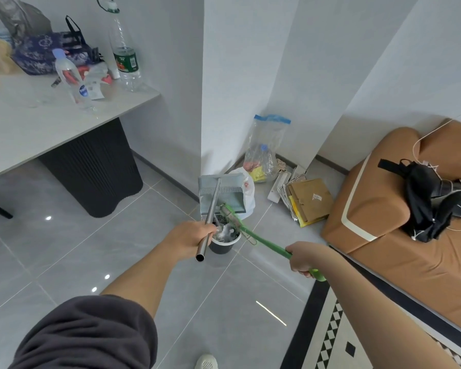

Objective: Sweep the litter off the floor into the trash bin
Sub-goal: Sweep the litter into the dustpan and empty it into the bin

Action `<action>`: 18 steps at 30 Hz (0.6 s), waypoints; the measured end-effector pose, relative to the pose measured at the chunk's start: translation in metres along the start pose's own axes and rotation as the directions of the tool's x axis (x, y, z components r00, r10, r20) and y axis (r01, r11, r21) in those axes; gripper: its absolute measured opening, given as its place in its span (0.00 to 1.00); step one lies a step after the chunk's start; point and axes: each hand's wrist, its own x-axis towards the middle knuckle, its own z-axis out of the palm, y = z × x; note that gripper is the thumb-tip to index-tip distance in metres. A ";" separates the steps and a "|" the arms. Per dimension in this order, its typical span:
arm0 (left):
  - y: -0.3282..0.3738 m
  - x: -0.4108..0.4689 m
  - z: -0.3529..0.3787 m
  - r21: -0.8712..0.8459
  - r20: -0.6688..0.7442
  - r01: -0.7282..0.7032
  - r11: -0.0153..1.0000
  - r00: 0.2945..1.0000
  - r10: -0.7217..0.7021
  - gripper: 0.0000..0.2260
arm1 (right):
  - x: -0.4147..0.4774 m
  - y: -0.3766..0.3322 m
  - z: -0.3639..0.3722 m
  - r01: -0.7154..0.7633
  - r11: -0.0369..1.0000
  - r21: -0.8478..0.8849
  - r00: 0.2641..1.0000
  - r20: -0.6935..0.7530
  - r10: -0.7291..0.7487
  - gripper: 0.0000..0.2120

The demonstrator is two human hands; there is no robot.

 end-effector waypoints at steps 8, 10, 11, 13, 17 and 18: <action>0.008 -0.008 0.001 0.008 -0.013 -0.003 1.000 1.000 0.003 0.04 | -0.018 0.006 -0.003 0.039 0.999 -0.037 0.998 -0.039 -0.040 0.21; 0.010 -0.009 0.000 0.024 -0.010 0.000 1.000 1.000 0.000 0.06 | -0.017 0.003 -0.001 0.048 0.996 -0.075 0.996 -0.065 -0.053 0.21; 0.010 -0.007 0.000 0.031 -0.009 0.009 0.999 1.000 -0.009 0.06 | -0.016 0.001 0.000 0.046 0.995 -0.090 0.996 -0.073 -0.053 0.22; 0.010 -0.006 0.000 0.002 -0.022 0.038 0.999 0.999 -0.038 0.07 | -0.015 0.001 0.001 0.029 0.995 -0.094 0.996 -0.078 -0.036 0.21; 0.007 -0.007 -0.004 -0.187 -0.121 0.109 0.976 0.984 -0.133 0.08 | -0.015 0.005 0.007 -0.022 0.997 -0.068 0.999 -0.050 0.019 0.21; 0.006 -0.008 -0.006 -0.202 -0.186 0.112 0.973 0.971 -0.150 0.09 | -0.015 0.005 0.010 -0.028 0.996 -0.082 0.998 -0.051 0.024 0.21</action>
